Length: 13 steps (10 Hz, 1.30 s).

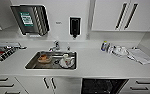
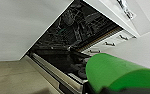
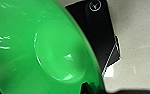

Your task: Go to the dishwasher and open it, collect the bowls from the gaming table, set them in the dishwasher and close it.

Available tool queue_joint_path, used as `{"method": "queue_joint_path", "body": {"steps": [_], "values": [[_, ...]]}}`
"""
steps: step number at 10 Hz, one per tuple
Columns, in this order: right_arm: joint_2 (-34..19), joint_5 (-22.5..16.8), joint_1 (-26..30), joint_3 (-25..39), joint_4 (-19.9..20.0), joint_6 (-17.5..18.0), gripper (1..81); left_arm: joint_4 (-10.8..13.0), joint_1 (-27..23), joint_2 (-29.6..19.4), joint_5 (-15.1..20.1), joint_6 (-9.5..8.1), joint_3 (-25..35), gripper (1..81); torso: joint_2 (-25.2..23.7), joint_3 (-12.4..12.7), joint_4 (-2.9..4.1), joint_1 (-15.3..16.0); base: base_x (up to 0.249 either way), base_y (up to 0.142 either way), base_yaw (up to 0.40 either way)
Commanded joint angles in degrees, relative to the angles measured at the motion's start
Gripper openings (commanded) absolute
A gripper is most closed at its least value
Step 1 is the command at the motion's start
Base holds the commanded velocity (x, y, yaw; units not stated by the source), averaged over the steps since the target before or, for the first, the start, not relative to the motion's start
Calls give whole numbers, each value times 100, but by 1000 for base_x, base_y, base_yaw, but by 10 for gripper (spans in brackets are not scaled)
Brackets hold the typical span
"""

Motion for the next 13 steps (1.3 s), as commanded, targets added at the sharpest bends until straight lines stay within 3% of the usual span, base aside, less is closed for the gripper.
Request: {"method": "queue_joint_path", "body": {"steps": [1, 3, 8, 13], "values": [[-68, -266, 167, 105, -88, -6, 10, -36, -867, 169, 451, -54, -88, 10, 0, 2, 0, 0, 0, 0, 0], [-68, -266, 167, 105, -88, -6, 10, -36, -1095, 389, 847, -71, -202, 10, 2, -19, 0, 2, 0, 0, 0], [-51, -266, 202, 140, -88, -6, 10, -27, -1509, 977, 1331, -229, -704, 10, 5, -24, 0, 4, 0, 0, 0], [-42, -266, 237, 140, -79, -6, 10, -27, -1913, 1355, 1295, -335, -782, 10, 7, -26, 0, 6, 0, 0, 0]]}}
